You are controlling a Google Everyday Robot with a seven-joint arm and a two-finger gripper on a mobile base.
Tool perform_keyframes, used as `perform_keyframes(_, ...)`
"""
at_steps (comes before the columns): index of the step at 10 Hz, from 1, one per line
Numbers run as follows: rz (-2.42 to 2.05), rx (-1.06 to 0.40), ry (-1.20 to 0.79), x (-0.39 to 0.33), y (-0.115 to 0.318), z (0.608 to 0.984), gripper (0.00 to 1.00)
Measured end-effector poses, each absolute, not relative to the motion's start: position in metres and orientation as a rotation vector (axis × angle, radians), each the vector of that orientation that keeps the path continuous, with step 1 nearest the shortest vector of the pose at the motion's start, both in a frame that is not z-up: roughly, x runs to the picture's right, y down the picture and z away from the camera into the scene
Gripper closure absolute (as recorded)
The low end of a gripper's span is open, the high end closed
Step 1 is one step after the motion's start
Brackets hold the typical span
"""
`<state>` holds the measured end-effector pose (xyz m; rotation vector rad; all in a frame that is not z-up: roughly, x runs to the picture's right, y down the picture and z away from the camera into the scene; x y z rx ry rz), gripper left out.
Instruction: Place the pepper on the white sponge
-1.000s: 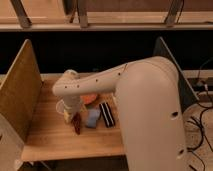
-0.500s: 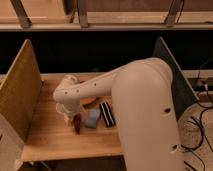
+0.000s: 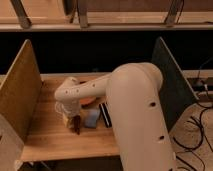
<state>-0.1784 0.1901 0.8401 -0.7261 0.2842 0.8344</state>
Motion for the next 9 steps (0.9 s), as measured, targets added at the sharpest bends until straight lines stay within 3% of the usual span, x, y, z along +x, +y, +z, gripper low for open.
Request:
perform_keyframes(4, 0.832, -0.791, 0.315, -0.184, 0.198, 0.856, 0.40)
perform_keyframes(9, 0.839, -0.781, 0.337, -0.180, 0.188, 0.860, 0.84)
